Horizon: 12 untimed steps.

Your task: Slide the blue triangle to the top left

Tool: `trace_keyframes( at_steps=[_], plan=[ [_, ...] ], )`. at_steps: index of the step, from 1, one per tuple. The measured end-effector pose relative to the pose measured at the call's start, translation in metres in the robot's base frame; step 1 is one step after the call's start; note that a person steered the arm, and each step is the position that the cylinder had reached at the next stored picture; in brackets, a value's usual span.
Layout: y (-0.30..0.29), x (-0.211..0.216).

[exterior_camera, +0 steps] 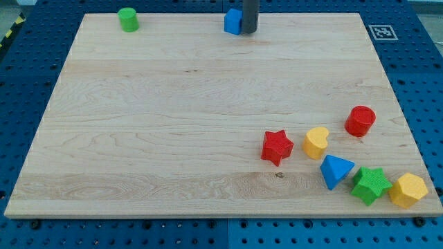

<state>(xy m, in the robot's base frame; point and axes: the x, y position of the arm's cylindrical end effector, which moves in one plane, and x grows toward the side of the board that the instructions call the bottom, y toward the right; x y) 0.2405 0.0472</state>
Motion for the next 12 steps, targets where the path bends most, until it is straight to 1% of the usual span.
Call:
trace_keyframes(
  at_steps=[2, 3, 4, 5, 7, 8, 11, 12],
  plan=[
    [-0.012, -0.003],
    [0.027, 0.011],
    [0.102, 0.067],
    [0.122, 0.096],
    [0.122, 0.097],
    [0.12, 0.109],
    [0.0, 0.219],
    [-0.017, 0.268]
  ],
)
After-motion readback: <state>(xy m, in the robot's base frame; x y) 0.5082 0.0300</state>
